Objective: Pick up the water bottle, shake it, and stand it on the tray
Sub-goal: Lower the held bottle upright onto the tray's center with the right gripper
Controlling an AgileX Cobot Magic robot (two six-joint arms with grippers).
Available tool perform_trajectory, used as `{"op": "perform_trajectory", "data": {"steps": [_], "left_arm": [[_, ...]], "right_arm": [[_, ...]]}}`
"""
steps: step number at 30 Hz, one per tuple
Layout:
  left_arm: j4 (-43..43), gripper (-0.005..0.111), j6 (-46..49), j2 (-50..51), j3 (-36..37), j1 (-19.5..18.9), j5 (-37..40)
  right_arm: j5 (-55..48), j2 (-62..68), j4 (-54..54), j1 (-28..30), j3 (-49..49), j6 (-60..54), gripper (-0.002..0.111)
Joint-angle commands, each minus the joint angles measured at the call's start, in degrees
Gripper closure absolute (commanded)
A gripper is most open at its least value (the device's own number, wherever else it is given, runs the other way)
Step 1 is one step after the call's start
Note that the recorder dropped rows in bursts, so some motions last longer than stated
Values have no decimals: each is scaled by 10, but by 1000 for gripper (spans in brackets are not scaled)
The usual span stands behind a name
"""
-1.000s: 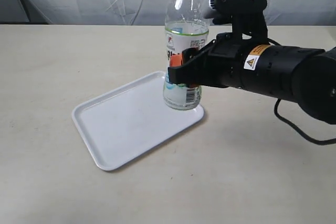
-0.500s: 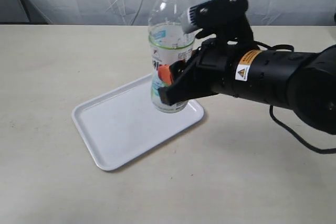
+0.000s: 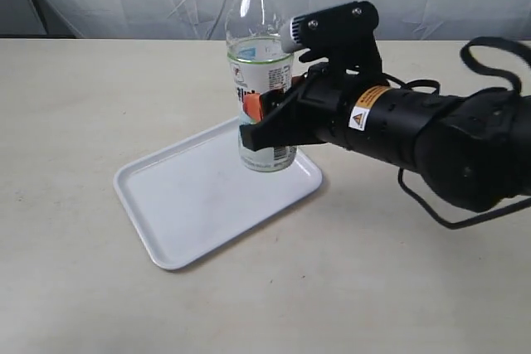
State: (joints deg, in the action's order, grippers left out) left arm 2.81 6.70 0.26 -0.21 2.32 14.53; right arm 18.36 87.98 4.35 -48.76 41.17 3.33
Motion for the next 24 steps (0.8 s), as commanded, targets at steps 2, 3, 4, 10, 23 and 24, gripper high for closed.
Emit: {"op": "perform_trajectory", "data": {"steps": [2, 3, 4, 10, 23, 24], "left_arm": [[-1, 106, -2, -3, 2, 0, -5], [-1, 106, -2, -3, 2, 0, -5], [-1, 106, -2, -3, 2, 0, -5], [-1, 106, -2, -3, 2, 0, -5], [-1, 106, -2, -3, 2, 0, -5], [-1, 106, -2, -3, 2, 0, -5]], "right_arm": [[149, 68, -102, 1, 2, 54, 109], [175, 83, -126, 1, 2, 54, 109], [204, 97, -129, 1, 2, 54, 109], [269, 166, -138, 1, 20, 47, 109], [258, 232, -172, 1, 46, -30, 109], [258, 233, -167, 1, 46, -40, 109]]}}
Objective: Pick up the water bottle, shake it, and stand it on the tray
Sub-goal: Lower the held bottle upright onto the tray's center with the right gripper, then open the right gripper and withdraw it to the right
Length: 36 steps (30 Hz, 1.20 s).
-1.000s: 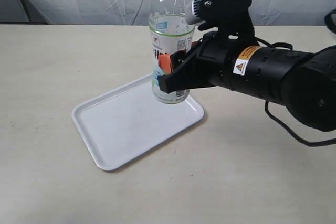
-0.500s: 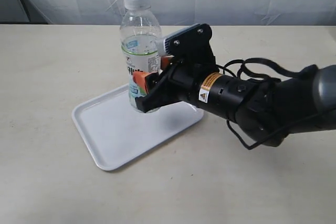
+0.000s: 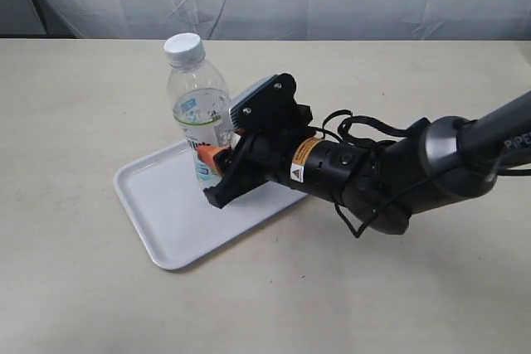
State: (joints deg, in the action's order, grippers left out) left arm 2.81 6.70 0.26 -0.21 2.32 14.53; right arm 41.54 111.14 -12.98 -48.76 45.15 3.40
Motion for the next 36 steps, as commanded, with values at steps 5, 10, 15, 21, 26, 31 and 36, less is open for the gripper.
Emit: {"op": "perform_trajectory", "data": {"steps": [5, 10, 15, 21, 26, 31, 36], "left_arm": [[-1, 106, -2, -3, 2, 0, -5], [-1, 106, -2, -3, 2, 0, -5], [-1, 106, -2, -3, 2, 0, -5], [-1, 106, -2, -3, 2, 0, -5], [-1, 106, -2, -3, 2, 0, -5], [-1, 106, -2, -3, 2, 0, -5], [-1, 106, -2, -3, 2, 0, -5]], "right_arm": [[24, 18, 60, 1, 8, -77, 109], [17, 23, 65, 1, 8, -77, 109], [6, 23, 75, 0, 8, -70, 101], [1, 23, 86, 0, 8, -59, 41], [-9, 21, 87, 0, 8, -49, 29], [-65, 9, 87, 0, 8, -19, 30], [-132, -16, 102, 0, 8, 3, 30]]}}
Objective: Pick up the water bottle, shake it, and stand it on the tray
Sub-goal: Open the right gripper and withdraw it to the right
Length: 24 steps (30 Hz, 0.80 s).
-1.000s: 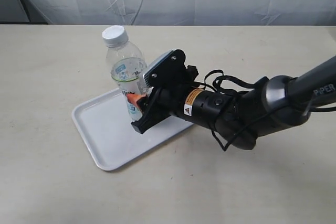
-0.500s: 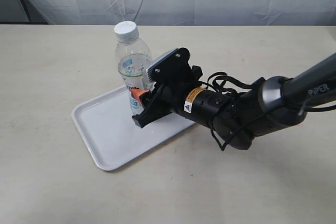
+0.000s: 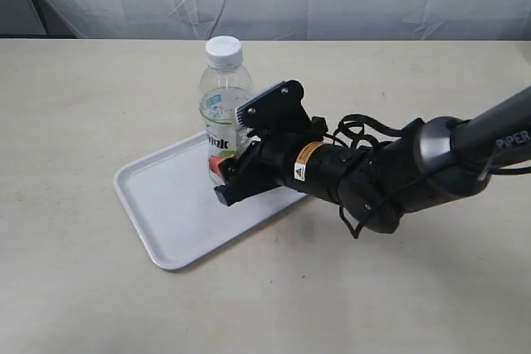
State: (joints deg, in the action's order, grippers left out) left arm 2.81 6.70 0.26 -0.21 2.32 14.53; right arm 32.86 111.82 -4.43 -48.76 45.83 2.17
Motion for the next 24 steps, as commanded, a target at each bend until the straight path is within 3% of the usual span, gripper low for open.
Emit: {"op": "perform_trajectory", "data": {"steps": [1, 4, 10, 13, 24], "left_arm": [[-1, 106, -2, -3, 2, 0, -5], [-1, 106, -2, -3, 2, 0, -5], [-1, 106, -2, -3, 2, 0, -5], [-1, 106, -2, -3, 2, 0, -5], [-1, 106, -2, -3, 2, 0, -5]], "right_arm": [[-64, -31, 27, 0, 1, 15, 30], [-120, -60, 56, 0, 1, 15, 43], [-243, -112, 60, 0, 1, 15, 91], [-307, -142, 62, 0, 1, 15, 107], [-485, -339, 69, 0, -62, 15, 109]]}}
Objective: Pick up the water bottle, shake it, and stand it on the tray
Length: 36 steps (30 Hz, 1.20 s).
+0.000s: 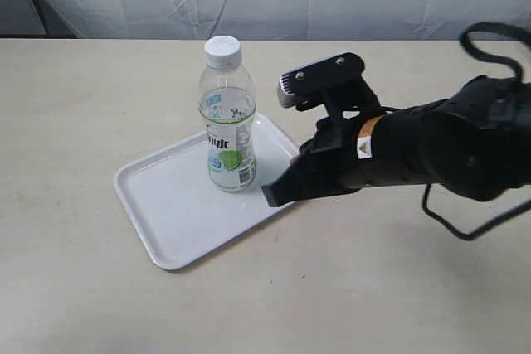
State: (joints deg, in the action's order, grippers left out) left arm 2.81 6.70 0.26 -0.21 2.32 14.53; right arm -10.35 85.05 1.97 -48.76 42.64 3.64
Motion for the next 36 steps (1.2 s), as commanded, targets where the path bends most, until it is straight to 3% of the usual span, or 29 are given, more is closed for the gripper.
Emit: {"op": "perform_trajectory", "data": {"steps": [1, 5, 12, 20, 23, 25, 27, 32, 36], "left_arm": [[-1, 106, -2, -3, 2, 0, -5], [-1, 106, -2, -3, 2, 0, -5], [-1, 106, -2, -3, 2, 0, -5], [-1, 106, -2, -3, 2, 0, -5], [-1, 106, -2, -3, 2, 0, -5], [-1, 106, -2, -3, 2, 0, -5], [-1, 106, -2, -3, 2, 0, -5], [-1, 106, -1, -3, 2, 0, -5], [-1, 106, -1, -3, 2, 0, -5]], "right_arm": [[-63, -96, 13, 0, -42, 0, 109], [-86, -194, 54, 0, -87, 0, 109], [-215, -330, 126, 0, -104, 0, 109], [-202, -405, 111, 0, -104, 0, 109], [-80, -445, 85, 24, -146, -1, 109], [71, -512, 131, 91, -240, -1, 109], [151, -580, 190, 166, -317, 0, 109], [96, -759, 199, 329, -406, -2, 109], [92, -826, 204, 393, -425, -2, 109]]}}
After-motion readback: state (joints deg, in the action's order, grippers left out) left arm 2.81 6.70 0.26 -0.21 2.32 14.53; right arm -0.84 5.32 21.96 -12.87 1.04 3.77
